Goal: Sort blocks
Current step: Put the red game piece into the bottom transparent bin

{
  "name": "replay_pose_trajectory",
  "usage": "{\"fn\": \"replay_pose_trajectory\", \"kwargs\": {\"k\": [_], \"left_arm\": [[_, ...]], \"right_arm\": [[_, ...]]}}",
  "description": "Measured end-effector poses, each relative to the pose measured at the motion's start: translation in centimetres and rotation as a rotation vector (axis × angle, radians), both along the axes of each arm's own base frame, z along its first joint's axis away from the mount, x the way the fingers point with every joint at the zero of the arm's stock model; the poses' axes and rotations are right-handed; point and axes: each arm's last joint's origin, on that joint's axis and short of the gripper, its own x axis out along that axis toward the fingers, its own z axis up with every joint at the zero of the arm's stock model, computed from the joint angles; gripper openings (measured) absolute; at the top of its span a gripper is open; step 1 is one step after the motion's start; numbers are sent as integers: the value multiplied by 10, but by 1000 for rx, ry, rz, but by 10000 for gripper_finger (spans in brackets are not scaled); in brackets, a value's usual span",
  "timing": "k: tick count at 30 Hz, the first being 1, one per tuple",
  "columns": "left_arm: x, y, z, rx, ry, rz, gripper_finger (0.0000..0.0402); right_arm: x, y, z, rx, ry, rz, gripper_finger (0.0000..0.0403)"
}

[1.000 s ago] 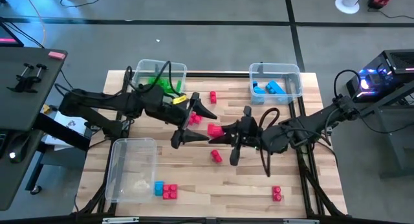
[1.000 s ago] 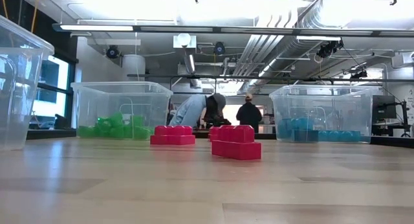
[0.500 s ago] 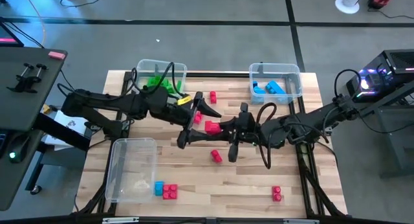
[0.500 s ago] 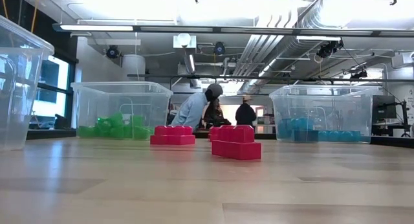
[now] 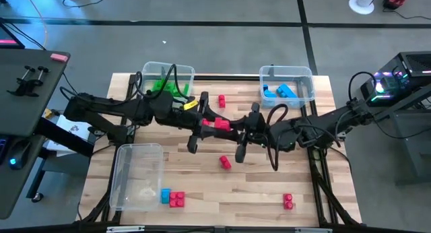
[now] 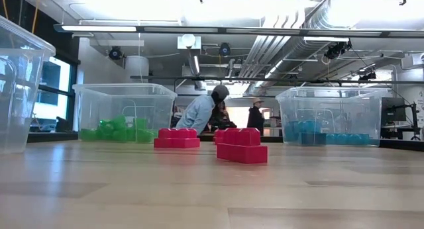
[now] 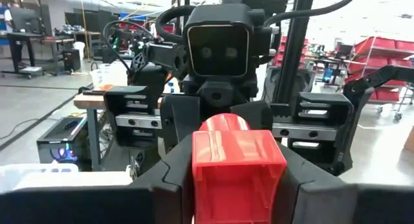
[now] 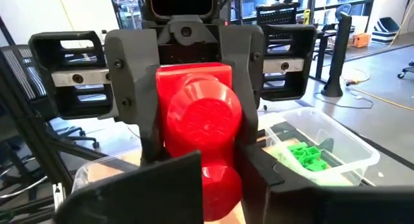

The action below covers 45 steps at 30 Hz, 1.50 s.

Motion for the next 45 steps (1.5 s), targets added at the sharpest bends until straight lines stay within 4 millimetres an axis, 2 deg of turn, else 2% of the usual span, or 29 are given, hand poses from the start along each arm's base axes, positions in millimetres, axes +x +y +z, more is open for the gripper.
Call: {"fn": "replay_pose_trajectory", "kwargs": {"k": [5, 10, 13, 15, 19, 24, 28, 35, 39, 43, 45], "left_arm": [[-3, 6, 2, 23, 2, 20, 105], [-26, 23, 12, 87, 44, 221, 105], [-49, 34, 15, 121, 137, 358, 105], [-71, 38, 12, 94, 257, 415, 105], [-122, 36, -5, -113, 562, 468, 105], [-168, 4, -29, -361, 808, 447, 105], [-185, -29, -54, -570, 896, 415, 105], [-196, -88, -107, -734, 1143, 487, 105], [-200, -108, -118, -771, 1236, 532, 105], [-200, -122, -129, -732, 1309, 551, 105], [-198, -126, -134, -716, 1338, 565, 122]], "right_arm": [[-2, -1, 2, 10, -10, -22, 70], [-23, -5, 18, -6, -54, -105, 155], [-38, -5, 25, -57, -36, -160, 201], [-46, -7, 26, -48, -24, -162, 221], [-54, -7, 20, 22, 27, -157, 236], [-52, -6, -7, 62, 194, -173, 238], [-48, -6, -26, 106, 292, -205, 238], [-44, -2, -41, 151, 399, -174, 238], [-44, -1, -42, 152, 412, -160, 238], [-44, -1, -42, 132, 421, -152, 238], [-44, -1, -42, 129, 422, -151, 238]]}}
